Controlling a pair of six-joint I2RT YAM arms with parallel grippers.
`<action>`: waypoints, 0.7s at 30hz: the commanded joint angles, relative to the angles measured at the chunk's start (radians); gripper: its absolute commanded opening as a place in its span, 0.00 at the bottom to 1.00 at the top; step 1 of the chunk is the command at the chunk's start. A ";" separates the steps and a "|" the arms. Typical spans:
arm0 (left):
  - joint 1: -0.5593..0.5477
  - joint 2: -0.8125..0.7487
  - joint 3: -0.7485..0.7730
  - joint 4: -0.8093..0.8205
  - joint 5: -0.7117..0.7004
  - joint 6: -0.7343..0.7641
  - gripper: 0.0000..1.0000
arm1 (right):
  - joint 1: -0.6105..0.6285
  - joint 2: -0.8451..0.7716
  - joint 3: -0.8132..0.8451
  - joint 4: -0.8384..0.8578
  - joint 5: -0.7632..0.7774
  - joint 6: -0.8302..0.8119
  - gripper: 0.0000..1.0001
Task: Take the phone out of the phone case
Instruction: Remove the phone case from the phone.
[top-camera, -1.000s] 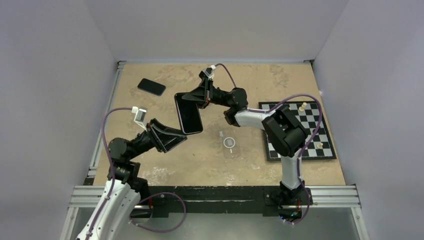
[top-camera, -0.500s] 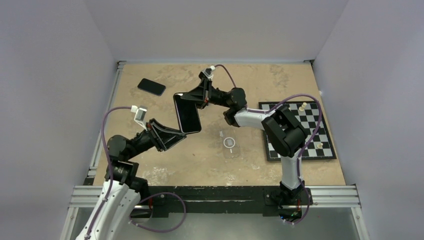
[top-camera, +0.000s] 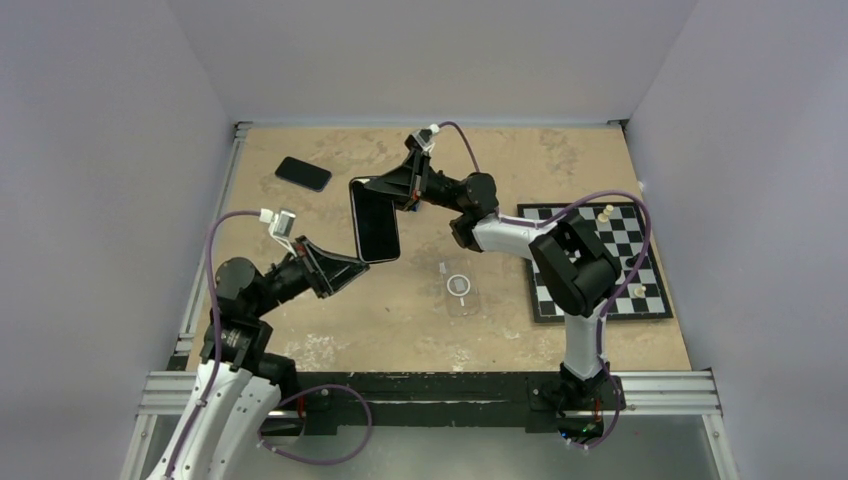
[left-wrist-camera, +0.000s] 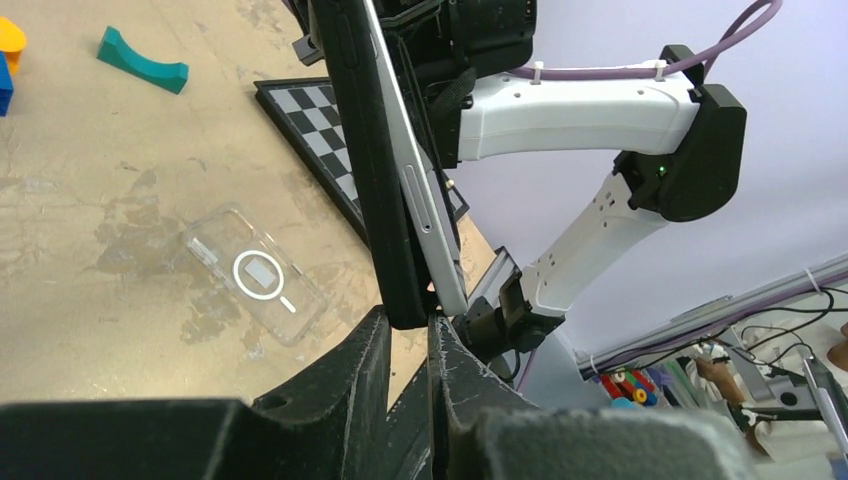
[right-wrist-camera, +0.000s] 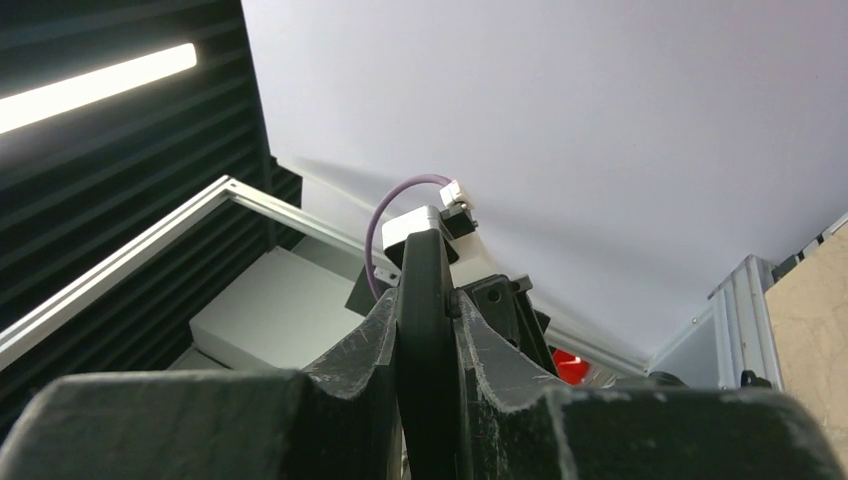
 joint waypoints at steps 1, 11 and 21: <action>0.015 0.055 -0.026 -0.117 -0.202 0.048 0.17 | 0.044 -0.112 0.027 0.130 0.020 0.150 0.00; 0.015 0.142 -0.122 0.238 -0.172 -0.241 0.35 | 0.116 -0.091 0.026 0.109 0.113 0.020 0.00; 0.015 0.165 -0.210 0.381 -0.222 -0.320 0.35 | 0.153 -0.031 0.042 0.182 0.203 -0.001 0.00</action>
